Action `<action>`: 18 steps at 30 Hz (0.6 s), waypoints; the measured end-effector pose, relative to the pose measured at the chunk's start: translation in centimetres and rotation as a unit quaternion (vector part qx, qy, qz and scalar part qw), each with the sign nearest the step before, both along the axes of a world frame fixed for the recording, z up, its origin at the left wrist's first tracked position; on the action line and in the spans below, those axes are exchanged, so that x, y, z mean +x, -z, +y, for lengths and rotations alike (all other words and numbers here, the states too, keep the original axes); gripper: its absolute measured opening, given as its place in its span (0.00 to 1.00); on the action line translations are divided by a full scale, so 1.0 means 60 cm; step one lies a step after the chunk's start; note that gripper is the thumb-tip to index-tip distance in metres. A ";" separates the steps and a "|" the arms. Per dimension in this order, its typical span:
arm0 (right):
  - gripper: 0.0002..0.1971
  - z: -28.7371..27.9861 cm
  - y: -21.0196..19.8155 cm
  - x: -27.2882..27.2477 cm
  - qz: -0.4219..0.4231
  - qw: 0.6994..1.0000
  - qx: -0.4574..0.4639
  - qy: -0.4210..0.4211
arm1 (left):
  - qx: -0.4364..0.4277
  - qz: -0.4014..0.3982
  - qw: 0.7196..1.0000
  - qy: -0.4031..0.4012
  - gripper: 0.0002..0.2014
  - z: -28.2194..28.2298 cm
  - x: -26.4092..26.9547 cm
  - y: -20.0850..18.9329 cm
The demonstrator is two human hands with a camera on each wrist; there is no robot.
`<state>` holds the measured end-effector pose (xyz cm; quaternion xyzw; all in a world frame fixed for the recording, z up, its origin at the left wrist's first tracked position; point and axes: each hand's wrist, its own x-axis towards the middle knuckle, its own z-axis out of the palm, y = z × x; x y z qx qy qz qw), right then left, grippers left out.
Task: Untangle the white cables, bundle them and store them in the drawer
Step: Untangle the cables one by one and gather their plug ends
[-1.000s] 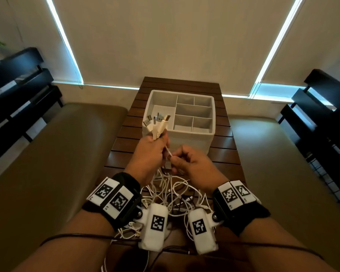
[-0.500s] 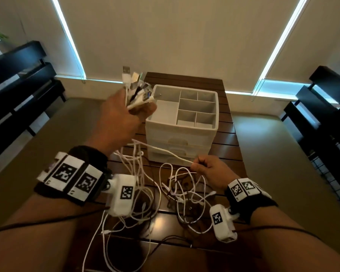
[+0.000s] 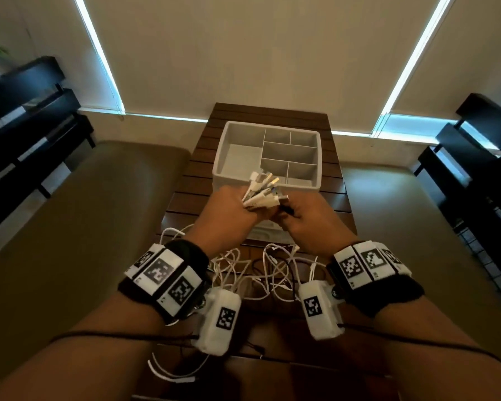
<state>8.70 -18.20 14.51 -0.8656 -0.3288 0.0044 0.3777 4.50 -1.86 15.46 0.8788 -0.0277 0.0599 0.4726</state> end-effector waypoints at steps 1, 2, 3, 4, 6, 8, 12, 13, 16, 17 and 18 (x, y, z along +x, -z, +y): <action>0.07 -0.003 0.005 0.000 0.020 1.000 -0.005 0.005 | 0.022 0.004 1.000 -0.009 0.07 0.004 0.003 -0.001; 0.05 -0.008 0.014 0.000 0.051 0.999 -0.006 0.014 | 0.044 0.003 0.999 -0.021 0.07 0.010 0.005 -0.003; 0.05 -0.015 0.027 0.002 0.081 0.996 -0.012 0.025 | 0.046 -0.003 0.998 -0.040 0.08 0.019 0.007 -0.010; 0.07 -0.026 0.044 0.004 0.107 0.993 -0.024 0.037 | 0.030 -0.013 0.997 -0.070 0.09 0.031 0.009 -0.019; 0.09 -0.051 0.087 0.008 0.154 0.984 -0.051 0.068 | 0.020 -0.046 0.989 -0.137 0.08 0.062 0.013 -0.047; 0.09 -0.072 0.124 0.011 0.181 0.976 -0.081 0.088 | 0.081 -0.071 0.975 -0.195 0.09 0.095 0.013 -0.076; 0.13 -0.081 0.156 0.021 0.158 0.969 -0.084 0.168 | 0.105 -0.100 0.964 -0.221 0.09 0.135 0.007 -0.097; 0.13 -0.080 0.152 0.024 0.143 0.968 -0.070 0.195 | 0.114 -0.090 0.964 -0.221 0.09 0.138 0.006 -0.093; 0.09 -0.073 0.125 0.027 0.086 0.958 -0.012 0.273 | 0.154 -0.050 0.963 -0.217 0.13 0.150 0.007 -0.073; 0.08 -0.071 0.111 0.026 0.068 0.953 0.004 0.296 | 0.163 -0.031 0.963 -0.213 0.13 0.151 0.006 -0.068; 0.07 -0.069 0.097 0.026 0.052 0.949 0.021 0.312 | 0.170 -0.009 0.963 -0.210 0.11 0.151 0.003 -0.063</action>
